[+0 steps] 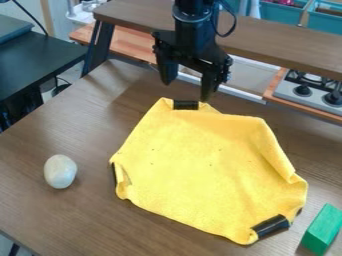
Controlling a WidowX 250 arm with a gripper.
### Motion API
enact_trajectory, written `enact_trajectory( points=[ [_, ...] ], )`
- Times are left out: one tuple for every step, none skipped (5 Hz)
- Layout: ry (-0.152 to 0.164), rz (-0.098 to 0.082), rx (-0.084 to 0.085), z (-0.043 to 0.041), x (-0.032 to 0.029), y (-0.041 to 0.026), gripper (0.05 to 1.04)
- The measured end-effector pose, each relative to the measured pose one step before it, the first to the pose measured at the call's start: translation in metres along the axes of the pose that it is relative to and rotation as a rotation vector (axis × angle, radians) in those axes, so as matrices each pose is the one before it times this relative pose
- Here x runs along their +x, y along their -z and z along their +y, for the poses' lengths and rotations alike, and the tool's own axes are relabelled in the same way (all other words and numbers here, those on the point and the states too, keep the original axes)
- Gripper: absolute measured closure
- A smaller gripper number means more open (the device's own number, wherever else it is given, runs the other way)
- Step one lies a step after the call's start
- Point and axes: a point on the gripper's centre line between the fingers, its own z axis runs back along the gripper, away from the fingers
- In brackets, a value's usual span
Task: Fold the cloth from top left to bottom right
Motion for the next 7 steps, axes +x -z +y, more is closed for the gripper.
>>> enact_trajectory(
  points=[
    [0.0152,0.0304,0.0013,-0.00141,-0.00296,0.01246,0.083],
    [0.0985,0.0445,0.0079,0.00457,-0.00070,0.03150,0.083],
    [0.0698,-0.0003,0.0170,0.00833,0.00764,0.01345,0.083],
    [0.1486,0.0068,-0.0137,0.00698,0.00355,0.01511,0.083],
    [0.0891,-0.0185,-0.0453,0.00870,0.00655,0.00443,0.083],
    [0.0688,-0.0191,-0.0039,0.01071,0.00472,0.00086,0.083],
    [0.0677,-0.0306,-0.0302,0.01297,0.00543,0.00352,0.083]
  ],
)
